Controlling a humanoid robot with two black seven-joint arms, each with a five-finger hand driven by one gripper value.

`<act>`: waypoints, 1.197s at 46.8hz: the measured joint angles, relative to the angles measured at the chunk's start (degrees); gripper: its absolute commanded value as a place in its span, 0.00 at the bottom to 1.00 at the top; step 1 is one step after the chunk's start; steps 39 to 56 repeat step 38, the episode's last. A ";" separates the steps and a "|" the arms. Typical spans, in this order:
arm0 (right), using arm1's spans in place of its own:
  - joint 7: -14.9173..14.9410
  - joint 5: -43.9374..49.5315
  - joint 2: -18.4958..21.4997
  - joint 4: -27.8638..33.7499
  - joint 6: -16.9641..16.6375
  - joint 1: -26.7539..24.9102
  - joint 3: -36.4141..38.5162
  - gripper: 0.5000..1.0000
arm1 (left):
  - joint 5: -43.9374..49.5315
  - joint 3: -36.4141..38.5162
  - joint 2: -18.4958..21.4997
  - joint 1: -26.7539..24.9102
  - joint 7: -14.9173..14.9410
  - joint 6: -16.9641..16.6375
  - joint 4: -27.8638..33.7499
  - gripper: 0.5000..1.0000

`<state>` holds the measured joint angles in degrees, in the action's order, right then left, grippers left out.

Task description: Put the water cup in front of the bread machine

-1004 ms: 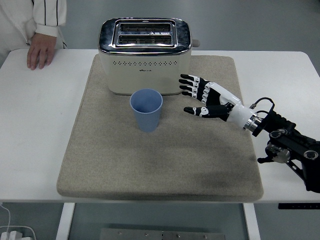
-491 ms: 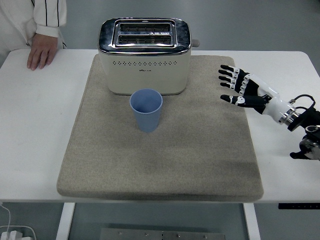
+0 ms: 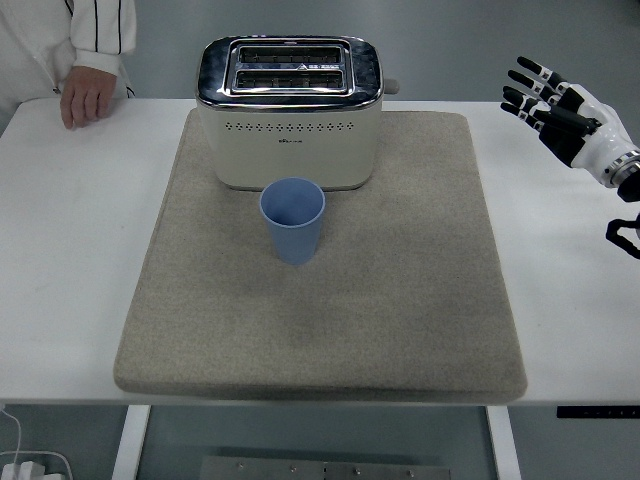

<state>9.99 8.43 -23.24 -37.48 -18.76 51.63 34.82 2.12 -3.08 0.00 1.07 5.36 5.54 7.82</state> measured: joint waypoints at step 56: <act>-4.95 -8.87 7.30 -0.32 7.92 2.23 0.43 0.85 | -0.06 0.00 0.00 -0.01 0.00 0.00 0.00 1.00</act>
